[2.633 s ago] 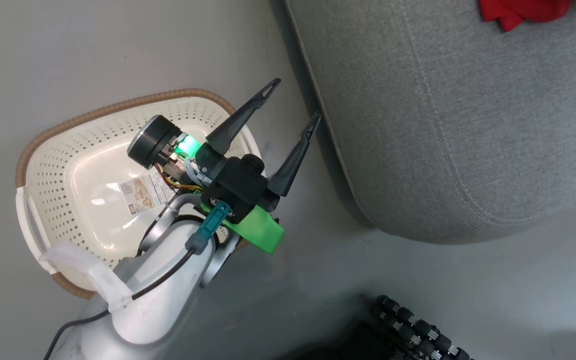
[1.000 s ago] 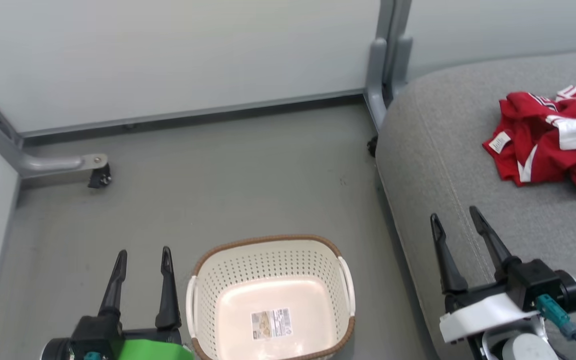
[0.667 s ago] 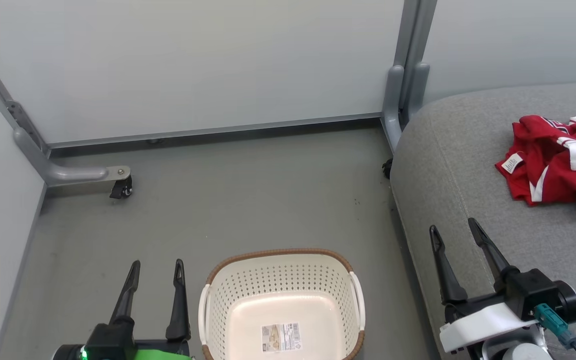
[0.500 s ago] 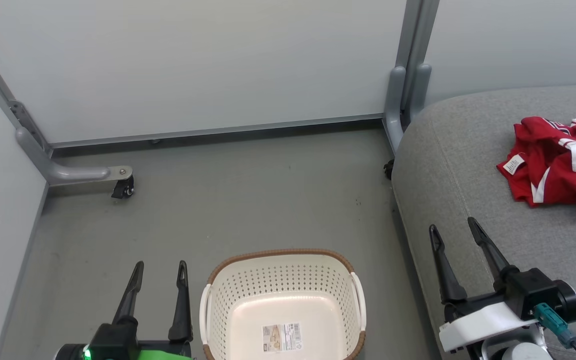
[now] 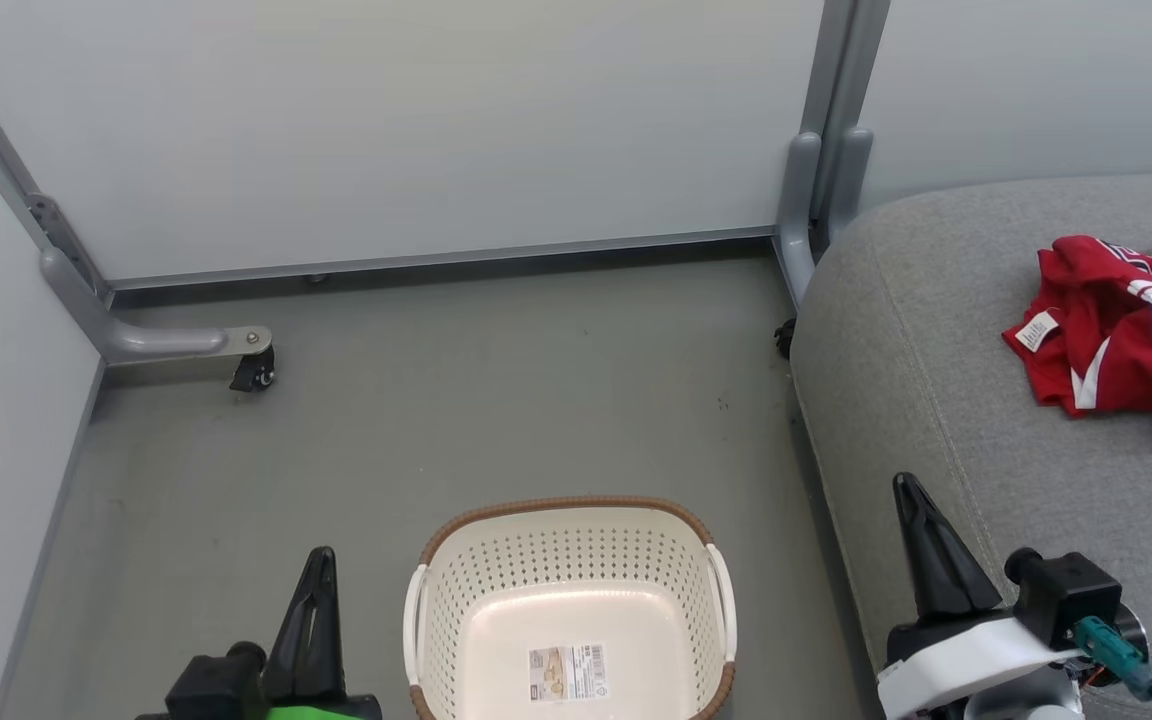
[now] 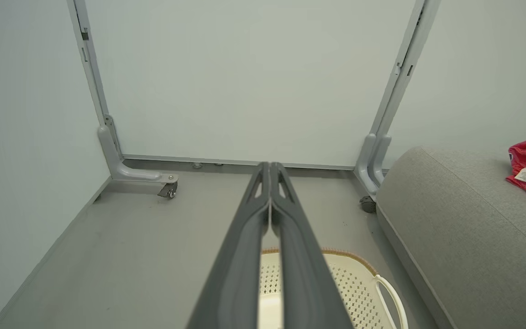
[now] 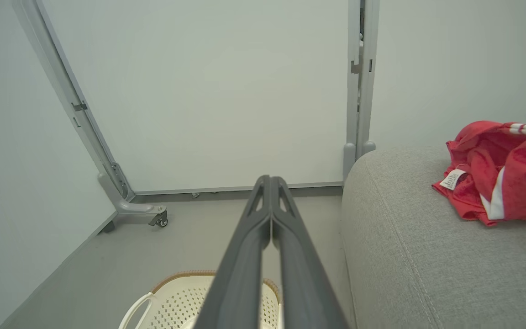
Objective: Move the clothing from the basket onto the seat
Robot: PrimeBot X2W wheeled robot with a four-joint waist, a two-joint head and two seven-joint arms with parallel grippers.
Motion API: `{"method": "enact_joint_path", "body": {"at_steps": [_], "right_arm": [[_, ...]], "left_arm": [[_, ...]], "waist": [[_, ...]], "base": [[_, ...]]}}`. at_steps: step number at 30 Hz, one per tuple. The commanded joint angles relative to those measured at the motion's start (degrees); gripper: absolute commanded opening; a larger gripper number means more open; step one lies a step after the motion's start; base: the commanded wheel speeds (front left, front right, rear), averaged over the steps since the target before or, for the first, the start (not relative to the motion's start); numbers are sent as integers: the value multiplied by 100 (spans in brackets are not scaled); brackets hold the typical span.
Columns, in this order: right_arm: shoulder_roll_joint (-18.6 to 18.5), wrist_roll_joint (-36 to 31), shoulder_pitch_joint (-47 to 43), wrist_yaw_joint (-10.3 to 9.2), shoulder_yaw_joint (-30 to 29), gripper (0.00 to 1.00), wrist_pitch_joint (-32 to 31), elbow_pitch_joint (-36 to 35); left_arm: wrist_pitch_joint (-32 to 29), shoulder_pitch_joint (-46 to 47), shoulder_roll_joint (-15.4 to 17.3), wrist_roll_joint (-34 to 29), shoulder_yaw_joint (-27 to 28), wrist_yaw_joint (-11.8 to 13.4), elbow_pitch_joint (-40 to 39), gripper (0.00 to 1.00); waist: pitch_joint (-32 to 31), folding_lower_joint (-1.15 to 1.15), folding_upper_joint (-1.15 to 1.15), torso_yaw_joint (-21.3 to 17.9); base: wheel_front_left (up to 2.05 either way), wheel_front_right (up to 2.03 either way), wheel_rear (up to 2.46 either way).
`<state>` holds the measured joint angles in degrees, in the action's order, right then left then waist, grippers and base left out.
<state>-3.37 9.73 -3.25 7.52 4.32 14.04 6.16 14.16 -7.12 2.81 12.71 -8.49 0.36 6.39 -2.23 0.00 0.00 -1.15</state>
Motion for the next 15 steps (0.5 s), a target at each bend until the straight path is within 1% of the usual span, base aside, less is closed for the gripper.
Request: {"method": "enact_joint_path", "body": {"at_steps": [1,15], "right_arm": [[-45,325,124,0,-31,0,-54,-61],[-104,1905,303,-1,-132,0,-354,106]], "left_arm": [[-44,94,45,322,57,-38,-56,0],[-340,363,127,1859,219,-193,141,0]], "waist": [[3,0,0,1],[30,0,0,15]], "base": [[0,0,0],[0,0,0]]}}
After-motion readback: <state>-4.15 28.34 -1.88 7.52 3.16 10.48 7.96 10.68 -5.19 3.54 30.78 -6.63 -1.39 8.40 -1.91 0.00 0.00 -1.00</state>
